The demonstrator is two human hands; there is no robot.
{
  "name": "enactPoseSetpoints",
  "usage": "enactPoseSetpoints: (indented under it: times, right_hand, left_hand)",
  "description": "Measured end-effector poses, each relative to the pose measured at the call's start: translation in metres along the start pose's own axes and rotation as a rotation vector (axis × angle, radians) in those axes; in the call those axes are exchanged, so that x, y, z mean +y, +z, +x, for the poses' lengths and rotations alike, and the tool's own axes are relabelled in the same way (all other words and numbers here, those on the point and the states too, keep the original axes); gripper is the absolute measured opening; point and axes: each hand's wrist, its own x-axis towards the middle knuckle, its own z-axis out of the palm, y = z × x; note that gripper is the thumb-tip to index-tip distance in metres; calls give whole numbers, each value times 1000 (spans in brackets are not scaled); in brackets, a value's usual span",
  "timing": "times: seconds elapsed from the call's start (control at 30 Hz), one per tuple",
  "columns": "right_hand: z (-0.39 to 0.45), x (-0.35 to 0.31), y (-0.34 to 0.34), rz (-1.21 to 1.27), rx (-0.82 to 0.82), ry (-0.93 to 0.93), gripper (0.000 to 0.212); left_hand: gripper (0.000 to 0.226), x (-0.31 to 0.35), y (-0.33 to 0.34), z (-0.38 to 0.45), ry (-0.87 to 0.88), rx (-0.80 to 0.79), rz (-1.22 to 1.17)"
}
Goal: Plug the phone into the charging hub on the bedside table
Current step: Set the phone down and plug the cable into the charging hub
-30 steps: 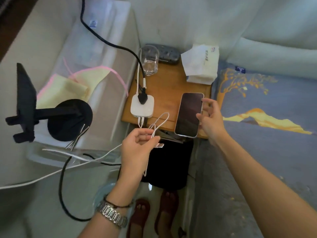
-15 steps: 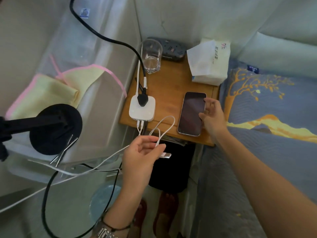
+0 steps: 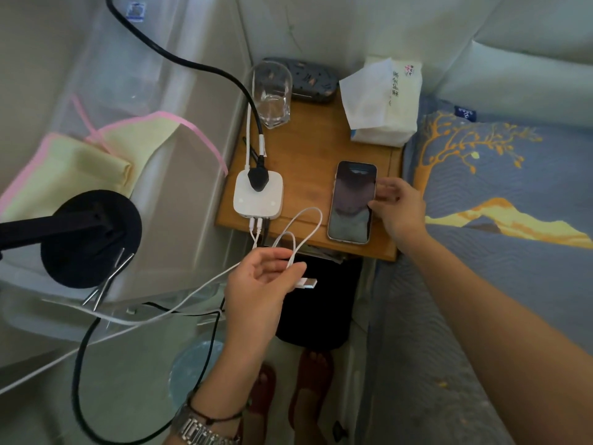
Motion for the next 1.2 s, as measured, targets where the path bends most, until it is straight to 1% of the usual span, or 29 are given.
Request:
enactPoseSetpoints:
  times: [0.1,0.17,0.23,0.27,0.33,0.37,0.43,0.53,0.73,0.93,1.03,1.2]
  right_hand:
    - [-4,-7,-4,-107,-22,21,35]
    - [-16,-16,-7,-134,2,-1,33]
    - [-41,-26,-11,-28,18,-42,25]
    - [-59,-31,-12,77,-10,-55,17]
    - [-102,-40,-13,327,-134,-44,7]
    - [-123,-44,-14,413,-206,-49,8]
    - [-160,-51,-16,475,-329,-94,16]
    - [-192,-61,-19,497,-396,-142,26]
    - [-211,-74,-26,472,-388,-174,25]
    - [-221,-84,-26,480,-353,-193,20]
    - [-227,-84,-23,537,-347,-159,17]
    - [-233,-76,-21,535,-334,-119,13]
  left_hand:
    - [18,2,2,-1,3,2,5]
    - [18,5,2,-2,4,10,-11]
    - [17,10,3,-4,-2,24,-41]
    - [17,13,4,-6,-7,31,-59]
    - [18,18,7,-10,-19,48,-94]
    - [18,21,9,-13,-23,56,-109]
    - [18,29,11,-21,-26,56,-134]
    - [18,40,12,-34,-23,50,-176]
    - [20,56,11,-60,-56,85,-243]
    - [21,66,7,-76,-46,63,-326]
    - [20,66,5,-82,-47,59,-331]
    - [18,59,-4,-87,-74,98,-356]
